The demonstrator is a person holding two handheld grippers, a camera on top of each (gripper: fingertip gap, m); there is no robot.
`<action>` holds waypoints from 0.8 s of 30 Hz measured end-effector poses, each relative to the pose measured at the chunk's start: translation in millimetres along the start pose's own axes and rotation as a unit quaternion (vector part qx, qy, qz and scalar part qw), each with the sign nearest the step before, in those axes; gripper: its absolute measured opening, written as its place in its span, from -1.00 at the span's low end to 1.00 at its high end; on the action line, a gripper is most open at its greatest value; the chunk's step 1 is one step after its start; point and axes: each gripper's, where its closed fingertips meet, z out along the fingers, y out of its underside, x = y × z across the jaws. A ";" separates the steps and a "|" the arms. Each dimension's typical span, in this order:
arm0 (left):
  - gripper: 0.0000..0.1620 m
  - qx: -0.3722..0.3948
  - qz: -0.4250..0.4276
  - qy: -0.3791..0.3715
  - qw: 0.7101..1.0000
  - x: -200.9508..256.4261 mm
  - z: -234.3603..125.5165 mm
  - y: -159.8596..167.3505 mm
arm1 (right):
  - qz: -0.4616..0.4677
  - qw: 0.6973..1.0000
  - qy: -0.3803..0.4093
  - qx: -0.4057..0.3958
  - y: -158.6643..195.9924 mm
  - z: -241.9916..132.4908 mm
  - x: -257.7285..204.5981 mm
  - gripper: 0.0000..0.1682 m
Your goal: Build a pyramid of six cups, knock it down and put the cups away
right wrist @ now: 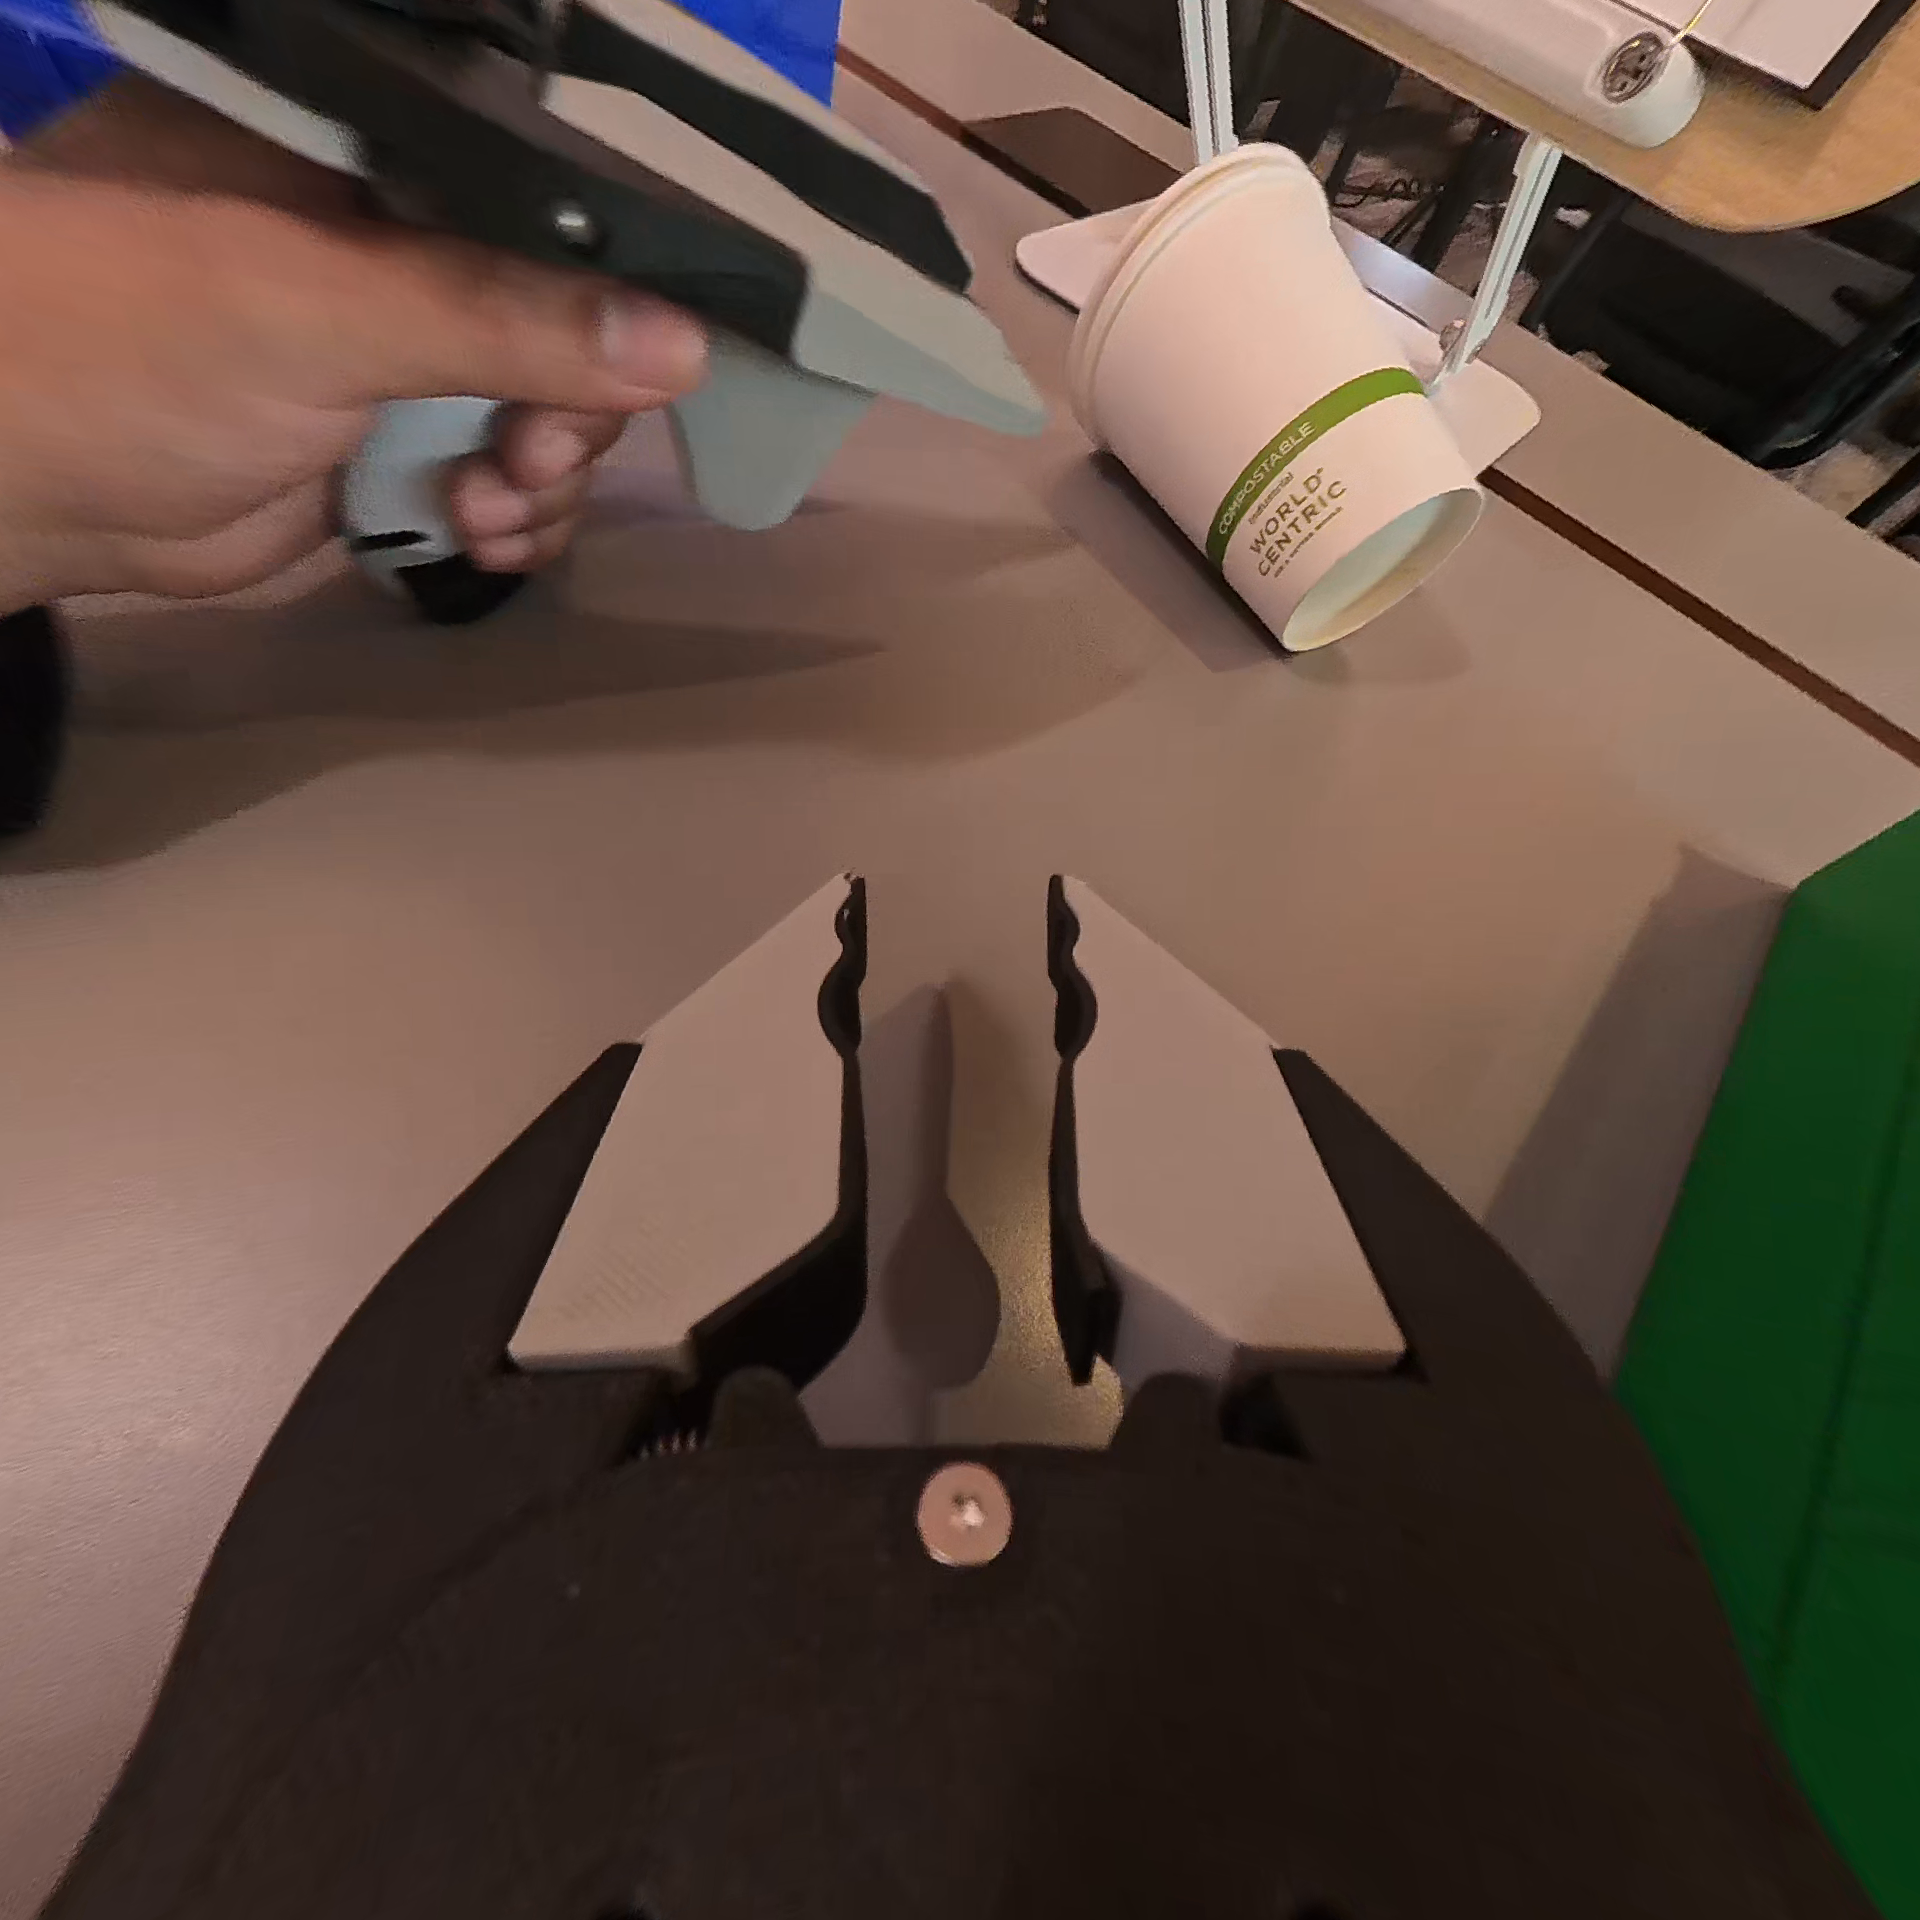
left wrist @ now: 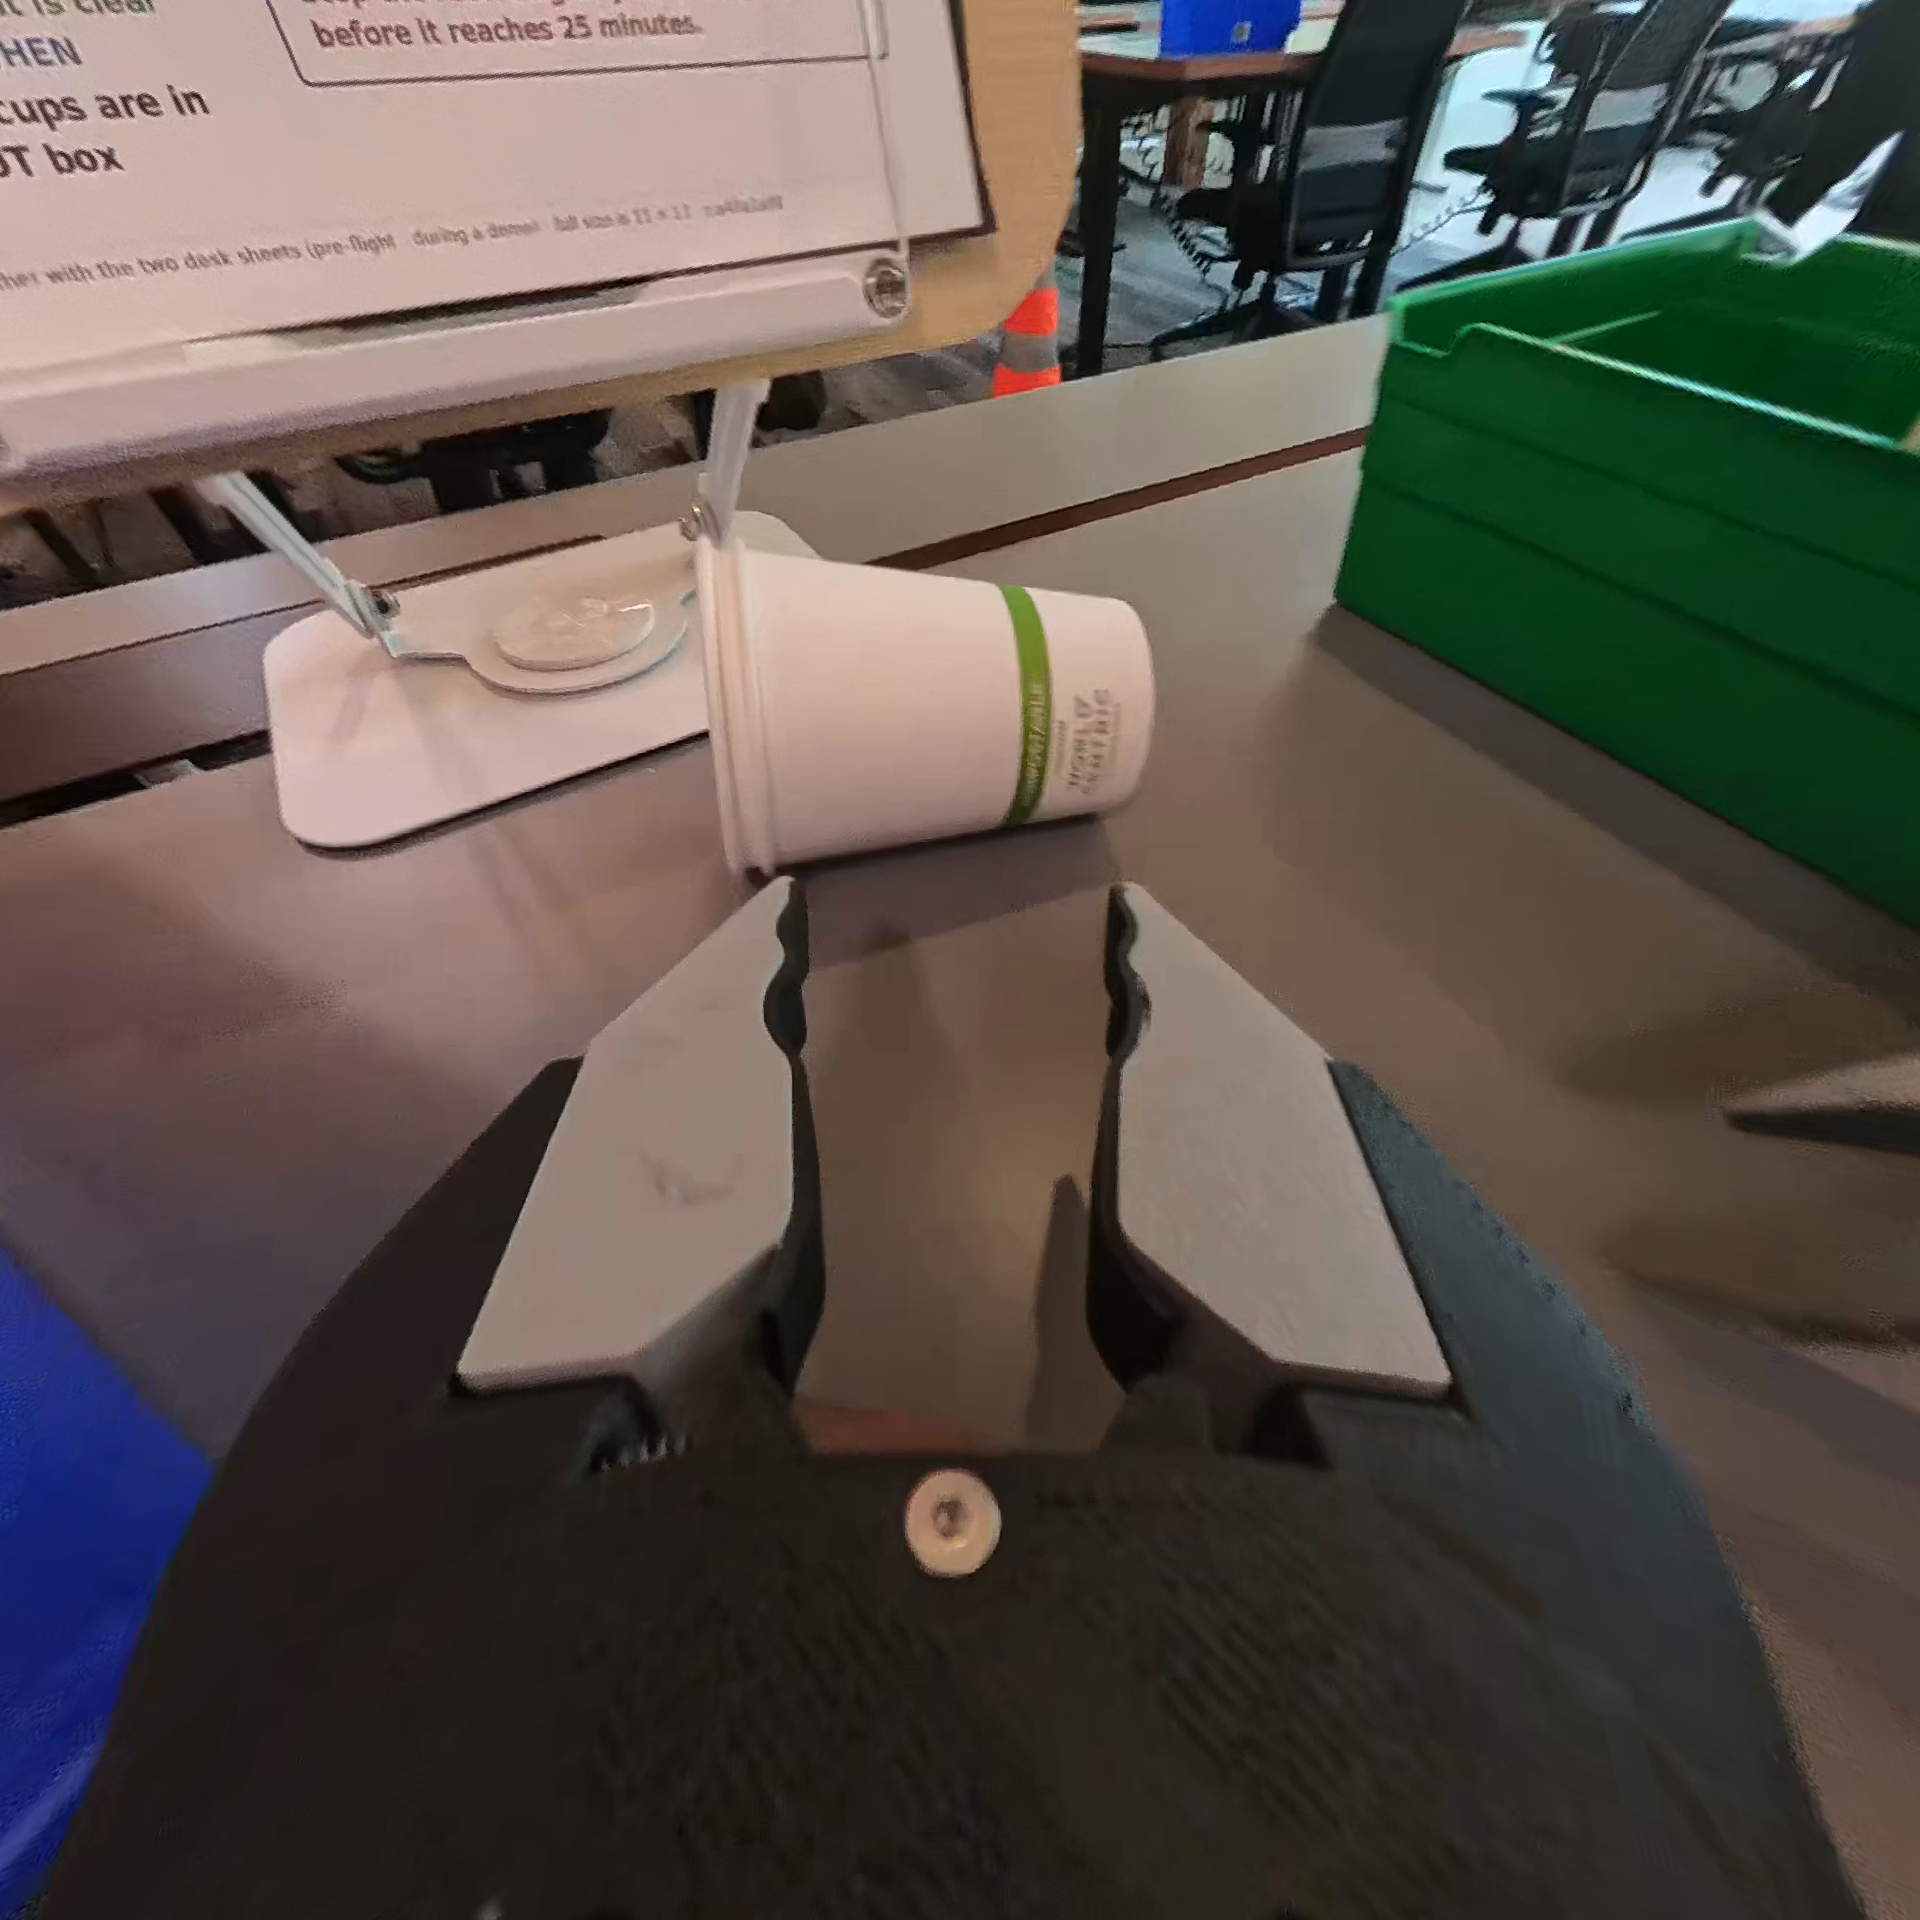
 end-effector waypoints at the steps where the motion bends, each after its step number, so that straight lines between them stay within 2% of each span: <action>1: -0.32 -0.005 0.004 -0.007 1.000 -6.9 8.7 -2.7 | 0.008 1.000 -0.006 0.001 -0.1 -0.7 -1.3 -0.62; 5: -0.28 -0.041 -0.021 -0.009 0.999 -30.8 40.9 -12.3 | 0.019 0.999 -0.040 -0.004 1.1 -0.7 -12.1 -0.62; 10: -0.27 -0.065 -0.079 0.033 0.994 -39.9 76.3 -13.7 | -0.012 0.999 -0.037 -0.024 4.8 3.4 -17.0 -0.61; 11: -0.34 -0.072 -0.089 0.045 0.992 -38.8 82.7 -8.9 | -0.017 0.999 -0.035 -0.025 4.9 3.6 -16.6 -0.62; 12: -0.52 -0.079 -0.100 0.060 0.990 -36.0 87.0 -3.6 | -0.020 0.999 -0.030 -0.025 4.9 3.7 -15.3 -0.62; 13: -0.78 -0.090 -0.115 0.083 0.986 -30.1 88.1 1.6 | -0.019 0.999 -0.028 -0.024 4.8 3.4 -13.8 -0.62; 14: -0.92 -0.095 -0.132 0.119 0.979 -19.8 85.3 3.3 | -0.016 0.999 -0.029 -0.022 4.3 2.7 -12.9 -0.61; 15: -0.95 -0.086 -0.149 0.147 0.974 -10.6 80.0 0.6 | -0.011 0.999 -0.028 -0.019 3.6 1.4 -11.4 -0.61; 18: -0.99 -0.054 -0.145 0.166 0.974 5.6 52.9 -3.3 | 0.002 1.000 -0.016 -0.005 1.4 -3.4 -3.5 -0.62; 22: -0.99 -0.052 -0.121 0.250 0.959 54.2 -1.3 9.3 | 0.008 0.999 0.006 0.031 -9.5 -12.8 6.9 -0.62; 24: -0.99 -0.042 -0.109 0.269 0.956 73.5 -27.5 12.6 | 0.000 0.998 0.029 0.059 -18.1 -21.1 13.6 -0.62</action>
